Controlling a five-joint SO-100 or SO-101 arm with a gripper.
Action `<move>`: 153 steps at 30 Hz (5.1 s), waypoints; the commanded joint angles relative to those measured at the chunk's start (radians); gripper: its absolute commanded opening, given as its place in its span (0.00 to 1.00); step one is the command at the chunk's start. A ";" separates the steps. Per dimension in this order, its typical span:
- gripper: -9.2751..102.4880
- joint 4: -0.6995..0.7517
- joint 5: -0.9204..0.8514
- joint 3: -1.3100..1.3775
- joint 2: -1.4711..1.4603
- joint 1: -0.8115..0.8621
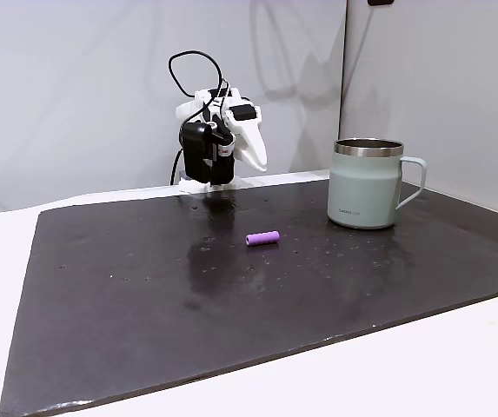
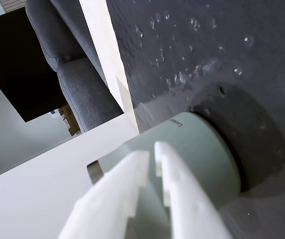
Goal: Grasp a pengrip and put it in the cup.
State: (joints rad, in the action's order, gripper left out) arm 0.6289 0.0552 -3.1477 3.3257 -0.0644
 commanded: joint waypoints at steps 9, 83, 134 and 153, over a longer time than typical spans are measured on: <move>0.09 0.005 -0.026 -0.041 0.012 -0.017; 0.32 0.787 -0.035 2.042 -2.200 0.121; 0.08 1.057 -0.086 2.267 -1.759 0.095; 0.08 1.055 -0.021 2.293 -1.608 -0.236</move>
State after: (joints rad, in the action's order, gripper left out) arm 1.6812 0.0245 -0.9296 1.6874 -0.2592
